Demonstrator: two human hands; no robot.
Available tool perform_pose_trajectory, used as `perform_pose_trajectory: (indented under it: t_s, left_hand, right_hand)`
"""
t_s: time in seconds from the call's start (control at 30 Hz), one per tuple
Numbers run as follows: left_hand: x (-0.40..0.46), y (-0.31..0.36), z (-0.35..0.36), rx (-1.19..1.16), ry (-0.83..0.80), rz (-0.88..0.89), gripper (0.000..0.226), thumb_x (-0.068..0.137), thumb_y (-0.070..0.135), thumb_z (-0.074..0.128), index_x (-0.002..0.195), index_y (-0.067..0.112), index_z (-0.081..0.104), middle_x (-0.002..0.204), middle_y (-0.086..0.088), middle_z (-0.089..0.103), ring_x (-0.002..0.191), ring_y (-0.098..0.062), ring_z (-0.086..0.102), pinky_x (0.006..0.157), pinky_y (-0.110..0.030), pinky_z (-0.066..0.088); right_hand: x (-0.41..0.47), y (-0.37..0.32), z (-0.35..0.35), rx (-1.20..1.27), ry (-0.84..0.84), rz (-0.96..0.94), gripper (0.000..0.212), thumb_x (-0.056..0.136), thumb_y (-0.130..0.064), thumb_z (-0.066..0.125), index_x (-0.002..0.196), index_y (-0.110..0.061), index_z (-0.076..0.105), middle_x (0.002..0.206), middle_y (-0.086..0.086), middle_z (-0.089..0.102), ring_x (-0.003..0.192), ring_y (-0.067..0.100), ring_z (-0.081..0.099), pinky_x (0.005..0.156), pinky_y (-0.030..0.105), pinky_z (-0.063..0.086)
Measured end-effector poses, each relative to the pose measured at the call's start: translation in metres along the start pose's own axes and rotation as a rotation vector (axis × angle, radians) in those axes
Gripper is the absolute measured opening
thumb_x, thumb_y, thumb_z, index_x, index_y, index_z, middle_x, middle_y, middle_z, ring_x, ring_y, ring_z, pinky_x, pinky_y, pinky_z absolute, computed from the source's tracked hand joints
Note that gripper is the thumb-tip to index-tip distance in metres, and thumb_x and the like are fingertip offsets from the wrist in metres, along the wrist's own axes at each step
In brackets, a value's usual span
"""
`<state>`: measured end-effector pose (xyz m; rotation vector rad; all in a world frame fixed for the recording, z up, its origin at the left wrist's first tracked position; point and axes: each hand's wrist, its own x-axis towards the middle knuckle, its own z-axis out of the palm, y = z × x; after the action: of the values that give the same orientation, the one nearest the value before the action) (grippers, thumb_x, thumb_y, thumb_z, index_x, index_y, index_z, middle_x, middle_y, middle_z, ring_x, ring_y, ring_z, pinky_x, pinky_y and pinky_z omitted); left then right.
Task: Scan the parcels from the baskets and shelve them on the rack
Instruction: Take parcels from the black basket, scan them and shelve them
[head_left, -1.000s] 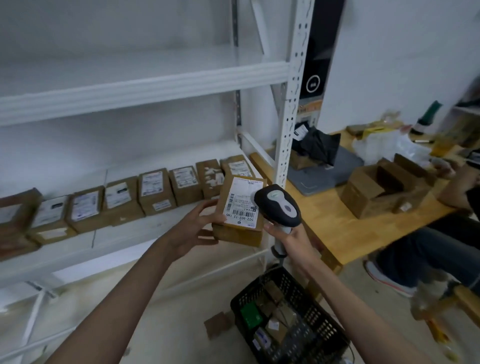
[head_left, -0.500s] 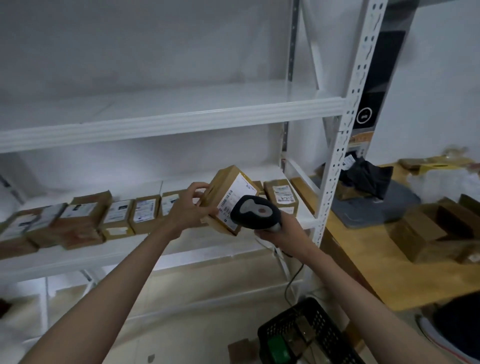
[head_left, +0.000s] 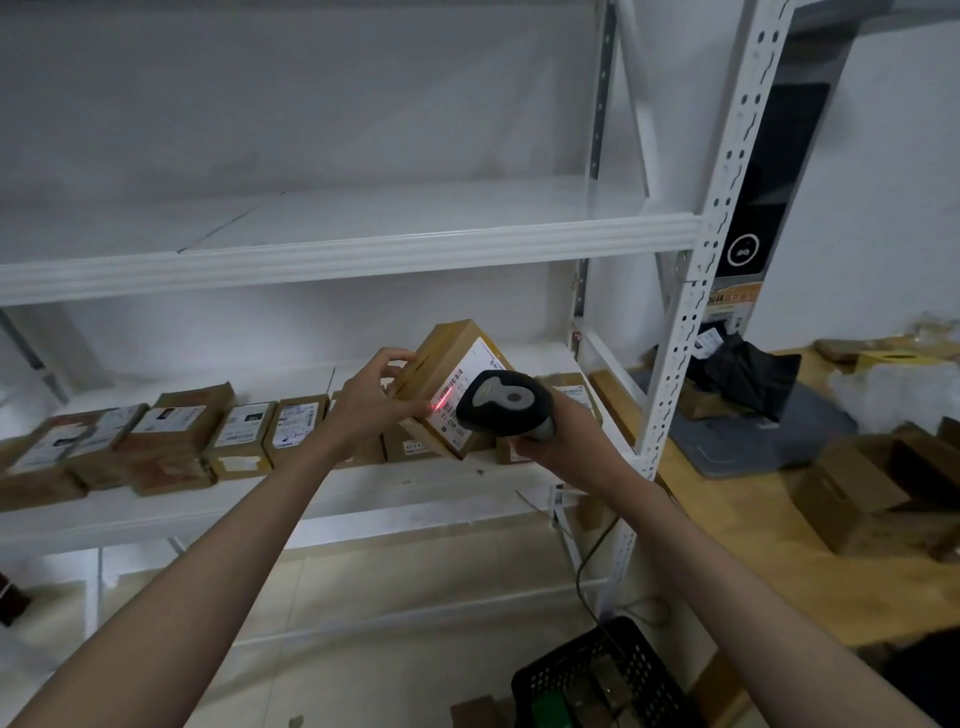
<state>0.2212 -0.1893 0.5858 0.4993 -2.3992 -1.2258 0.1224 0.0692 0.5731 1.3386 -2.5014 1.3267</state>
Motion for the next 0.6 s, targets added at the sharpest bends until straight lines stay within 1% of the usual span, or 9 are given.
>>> perform_pose_trajectory:
  t_s: [0.1, 0.17, 0.27, 0.33, 0.4, 0.43, 0.47, 0.53, 0.6]
  left_hand:
    - [0.004, 0.011, 0.006, -0.014, 0.006, 0.017, 0.066, 0.073, 0.025, 0.09, 0.128, 0.036, 0.054, 0.126, 0.007, 0.057, 0.116, -0.016, 0.055, 0.08, -0.029, 0.054]
    - [0.007, 0.02, 0.01, -0.025, 0.007, 0.029, 0.067, 0.073, 0.026, 0.09, 0.128, 0.036, 0.054, 0.124, 0.007, 0.057, 0.115, -0.016, 0.056, 0.076, -0.026, 0.053]
    - [0.012, 0.037, 0.019, -0.075, -0.003, 0.033, 0.065, 0.074, 0.026, 0.089, 0.128, 0.037, 0.053, 0.124, 0.005, 0.057, 0.116, -0.017, 0.056, 0.081, -0.032, 0.055]
    - [0.016, 0.051, 0.025, -0.145, -0.023, 0.027, 0.066, 0.075, 0.025, 0.087, 0.13, 0.038, 0.052, 0.123, 0.002, 0.059, 0.116, -0.019, 0.058, 0.087, -0.04, 0.057]
    - [0.02, 0.066, 0.031, -0.235, -0.043, 0.011, 0.067, 0.077, 0.022, 0.085, 0.132, 0.037, 0.05, 0.124, -0.003, 0.061, 0.114, -0.023, 0.062, 0.093, -0.045, 0.057]
    - [0.023, 0.075, 0.035, -0.282, -0.048, 0.004, 0.068, 0.077, 0.021, 0.085, 0.133, 0.037, 0.05, 0.123, -0.004, 0.063, 0.112, -0.024, 0.064, 0.094, -0.044, 0.056]
    - [0.026, 0.084, 0.038, -0.329, -0.051, 0.0, 0.068, 0.078, 0.02, 0.084, 0.134, 0.035, 0.049, 0.119, -0.004, 0.067, 0.109, -0.024, 0.067, 0.093, -0.042, 0.056]
    - [0.033, 0.102, 0.043, -0.419, -0.058, -0.001, 0.066, 0.081, 0.019, 0.081, 0.135, 0.034, 0.047, 0.105, 0.001, 0.076, 0.104, -0.021, 0.07, 0.088, -0.036, 0.056]
    - [0.041, 0.121, 0.047, -0.515, -0.066, -0.001, 0.061, 0.084, 0.02, 0.078, 0.134, 0.036, 0.047, 0.098, 0.004, 0.078, 0.102, -0.019, 0.07, 0.088, -0.036, 0.056]
  right_hand:
    - [0.002, 0.003, -0.011, -0.01, 0.008, 0.004, 0.034, 0.083, -0.013, 0.078, 0.114, -0.016, 0.065, 0.096, -0.011, 0.063, 0.079, -0.004, 0.056, 0.068, 0.008, 0.039]
    - [0.002, 0.005, -0.02, -0.003, 0.011, 0.018, 0.029, 0.083, -0.013, 0.078, 0.108, -0.018, 0.064, 0.092, -0.01, 0.065, 0.08, -0.001, 0.059, 0.066, 0.007, 0.041]
    - [-0.001, 0.01, -0.035, 0.087, 0.101, 0.056, 0.026, 0.084, -0.011, 0.077, 0.09, -0.029, 0.06, 0.074, -0.018, 0.063, 0.067, -0.007, 0.062, 0.055, 0.006, 0.045]
    - [-0.003, 0.013, -0.048, 0.208, 0.168, 0.073, 0.026, 0.086, -0.01, 0.076, 0.096, -0.029, 0.063, 0.076, -0.016, 0.066, 0.069, -0.01, 0.063, 0.058, 0.01, 0.048]
    - [-0.003, 0.016, -0.063, 0.333, 0.234, 0.109, 0.021, 0.087, -0.009, 0.075, 0.104, -0.019, 0.067, 0.082, -0.006, 0.071, 0.073, 0.001, 0.067, 0.063, 0.022, 0.055]
    - [-0.001, 0.018, -0.071, 0.381, 0.28, 0.133, 0.02, 0.087, -0.009, 0.075, 0.105, -0.016, 0.068, 0.083, 0.0, 0.073, 0.073, 0.009, 0.069, 0.064, 0.032, 0.058]
    - [0.001, 0.018, -0.079, 0.424, 0.332, 0.146, 0.019, 0.088, -0.007, 0.075, 0.105, -0.014, 0.069, 0.082, 0.002, 0.074, 0.072, 0.013, 0.07, 0.063, 0.035, 0.058]
    - [0.006, 0.019, -0.095, 0.498, 0.436, 0.135, 0.019, 0.089, -0.005, 0.073, 0.107, -0.013, 0.07, 0.08, 0.001, 0.075, 0.07, 0.014, 0.071, 0.06, 0.032, 0.058]
    - [0.012, 0.018, -0.112, 0.562, 0.506, 0.118, 0.015, 0.09, -0.006, 0.072, 0.105, -0.009, 0.071, 0.083, 0.011, 0.075, 0.072, 0.023, 0.072, 0.062, 0.035, 0.058]
